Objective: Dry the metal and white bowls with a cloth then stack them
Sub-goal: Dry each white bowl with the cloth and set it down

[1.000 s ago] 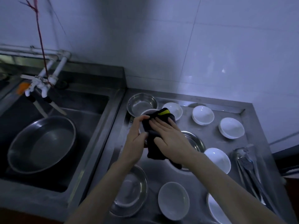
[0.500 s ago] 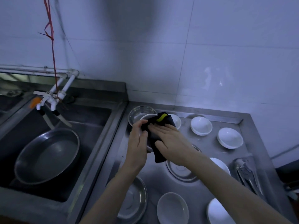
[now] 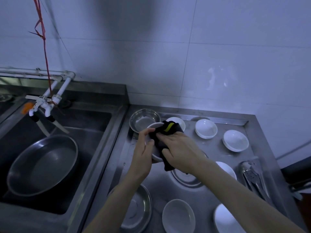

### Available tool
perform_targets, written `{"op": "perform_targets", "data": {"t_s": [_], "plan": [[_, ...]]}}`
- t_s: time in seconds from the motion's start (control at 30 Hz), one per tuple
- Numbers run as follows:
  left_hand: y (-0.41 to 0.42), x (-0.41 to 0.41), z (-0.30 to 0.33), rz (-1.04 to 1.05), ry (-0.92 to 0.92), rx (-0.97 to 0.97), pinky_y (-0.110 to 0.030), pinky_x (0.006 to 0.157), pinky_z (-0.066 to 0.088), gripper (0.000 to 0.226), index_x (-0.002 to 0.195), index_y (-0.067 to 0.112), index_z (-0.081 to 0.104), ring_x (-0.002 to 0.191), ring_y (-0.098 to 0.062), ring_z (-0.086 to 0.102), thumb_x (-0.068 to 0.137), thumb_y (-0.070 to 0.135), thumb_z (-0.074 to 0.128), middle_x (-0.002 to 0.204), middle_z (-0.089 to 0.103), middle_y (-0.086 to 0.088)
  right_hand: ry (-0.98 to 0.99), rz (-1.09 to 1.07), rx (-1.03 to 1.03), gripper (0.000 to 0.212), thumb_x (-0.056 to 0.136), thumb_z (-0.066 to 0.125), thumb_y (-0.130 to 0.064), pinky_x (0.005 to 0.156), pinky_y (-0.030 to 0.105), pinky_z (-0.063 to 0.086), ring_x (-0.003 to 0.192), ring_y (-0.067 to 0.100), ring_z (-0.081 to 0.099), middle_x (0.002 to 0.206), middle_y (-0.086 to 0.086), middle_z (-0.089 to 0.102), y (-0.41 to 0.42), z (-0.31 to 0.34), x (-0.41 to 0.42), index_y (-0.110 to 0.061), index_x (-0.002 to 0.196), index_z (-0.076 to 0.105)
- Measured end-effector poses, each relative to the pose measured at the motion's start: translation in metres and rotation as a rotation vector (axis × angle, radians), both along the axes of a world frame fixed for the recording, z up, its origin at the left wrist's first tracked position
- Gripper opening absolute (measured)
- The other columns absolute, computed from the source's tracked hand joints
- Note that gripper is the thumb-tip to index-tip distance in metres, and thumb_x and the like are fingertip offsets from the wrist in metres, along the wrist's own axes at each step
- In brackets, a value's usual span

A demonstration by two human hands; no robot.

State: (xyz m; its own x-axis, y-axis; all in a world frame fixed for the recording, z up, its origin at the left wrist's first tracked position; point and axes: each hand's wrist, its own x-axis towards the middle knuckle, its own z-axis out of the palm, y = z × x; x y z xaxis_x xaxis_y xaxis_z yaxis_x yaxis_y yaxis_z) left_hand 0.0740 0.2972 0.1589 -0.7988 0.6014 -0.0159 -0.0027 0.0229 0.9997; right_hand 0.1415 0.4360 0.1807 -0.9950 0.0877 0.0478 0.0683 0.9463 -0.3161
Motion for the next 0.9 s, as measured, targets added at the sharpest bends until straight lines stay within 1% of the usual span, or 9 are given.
{"op": "perform_targets", "data": {"t_s": [0.1, 0.17, 0.23, 0.3, 0.37, 0.47, 0.57, 0.73, 0.9], "plan": [[-0.002, -0.003, 0.003, -0.041, -0.025, 0.027, -0.029, 0.068, 0.058, 0.031, 0.130, 0.030, 0.044, 0.113, -0.011, 0.061, 0.106, 0.013, 0.034, 0.131, 0.052, 0.012, -0.028, 0.019, -0.158, 0.059, 0.085, 0.027, -0.029, 0.113, 0.031, 0.025, 0.134, 0.008, 0.038, 0.145, -0.003, 0.048, -0.009, -0.004, -0.013, -0.021, 0.140, 0.046], [-0.005, -0.008, 0.000, -0.050, -0.007, 0.012, -0.030, 0.070, 0.058, 0.032, 0.130, 0.033, 0.045, 0.111, -0.005, 0.060, 0.107, 0.016, 0.032, 0.127, 0.055, 0.018, -0.081, 0.112, -0.313, 0.045, 0.084, 0.032, -0.024, 0.106, 0.031, 0.031, 0.120, 0.009, 0.046, 0.131, -0.003, 0.058, -0.014, -0.003, -0.012, -0.019, 0.120, 0.059], [-0.008, -0.011, -0.002, -0.008, -0.034, -0.001, -0.029, 0.063, 0.057, 0.032, 0.125, 0.037, 0.050, 0.094, -0.010, 0.066, 0.108, 0.018, 0.031, 0.120, 0.060, 0.012, -0.128, 0.167, -0.382, 0.024, 0.085, 0.037, -0.019, 0.087, 0.031, 0.040, 0.094, 0.012, 0.052, 0.102, -0.003, 0.067, -0.016, 0.000, -0.003, -0.018, 0.092, 0.060], [-0.010, -0.011, -0.004, 0.027, -0.067, -0.015, -0.030, 0.055, 0.056, 0.032, 0.122, 0.037, 0.052, 0.079, -0.016, 0.066, 0.108, 0.018, 0.031, 0.120, 0.057, 0.006, -0.182, 0.131, -0.317, 0.019, 0.086, 0.038, -0.024, 0.073, 0.031, 0.043, 0.082, 0.012, 0.054, 0.086, -0.006, 0.069, -0.012, 0.002, 0.009, -0.028, 0.082, 0.056], [-0.010, -0.009, -0.007, 0.017, -0.066, -0.035, -0.029, 0.056, 0.057, 0.032, 0.124, 0.034, 0.052, 0.089, -0.019, 0.065, 0.107, 0.015, 0.033, 0.125, 0.053, 0.005, -0.192, 0.058, -0.090, 0.022, 0.087, 0.037, -0.032, 0.068, 0.032, 0.043, 0.084, 0.017, 0.055, 0.084, -0.005, 0.068, -0.006, 0.004, 0.014, -0.032, 0.087, 0.059], [-0.007, -0.007, -0.008, -0.002, -0.093, -0.030, -0.033, 0.062, 0.059, 0.035, 0.123, 0.033, 0.051, 0.104, -0.026, 0.063, 0.104, 0.008, 0.035, 0.125, 0.054, 0.002, -0.070, 0.021, 0.079, 0.030, 0.083, 0.028, -0.034, 0.082, 0.033, 0.041, 0.095, 0.022, 0.056, 0.101, -0.002, 0.067, -0.006, -0.003, 0.004, -0.025, 0.094, 0.054], [-0.007, -0.008, -0.008, -0.018, -0.144, 0.024, -0.033, 0.065, 0.058, 0.035, 0.125, 0.033, 0.048, 0.108, -0.018, 0.063, 0.105, 0.009, 0.033, 0.126, 0.055, 0.013, -0.011, 0.018, -0.059, 0.054, 0.081, 0.023, -0.032, 0.103, 0.031, 0.033, 0.118, 0.013, 0.050, 0.128, -0.004, 0.061, -0.015, -0.009, -0.012, -0.019, 0.123, 0.055], [-0.013, -0.016, -0.010, -0.003, -0.188, 0.026, -0.038, 0.064, 0.059, 0.030, 0.126, 0.039, 0.051, 0.104, -0.016, 0.067, 0.108, 0.025, 0.031, 0.123, 0.061, 0.015, -0.181, 0.150, -0.338, 0.043, 0.080, 0.031, -0.034, 0.092, 0.029, 0.037, 0.098, 0.013, 0.048, 0.101, -0.005, 0.065, -0.016, 0.005, -0.006, -0.018, 0.106, 0.063], [-0.013, -0.013, -0.012, 0.021, -0.268, 0.055, -0.039, 0.066, 0.060, 0.030, 0.124, 0.038, 0.052, 0.093, -0.008, 0.069, 0.107, 0.019, 0.035, 0.126, 0.056, 0.008, -0.029, -0.056, 0.062, 0.066, 0.085, 0.022, -0.046, 0.117, 0.025, 0.011, 0.139, 0.003, 0.032, 0.145, -0.010, 0.047, -0.010, -0.014, 0.017, -0.023, 0.141, 0.049]]}}
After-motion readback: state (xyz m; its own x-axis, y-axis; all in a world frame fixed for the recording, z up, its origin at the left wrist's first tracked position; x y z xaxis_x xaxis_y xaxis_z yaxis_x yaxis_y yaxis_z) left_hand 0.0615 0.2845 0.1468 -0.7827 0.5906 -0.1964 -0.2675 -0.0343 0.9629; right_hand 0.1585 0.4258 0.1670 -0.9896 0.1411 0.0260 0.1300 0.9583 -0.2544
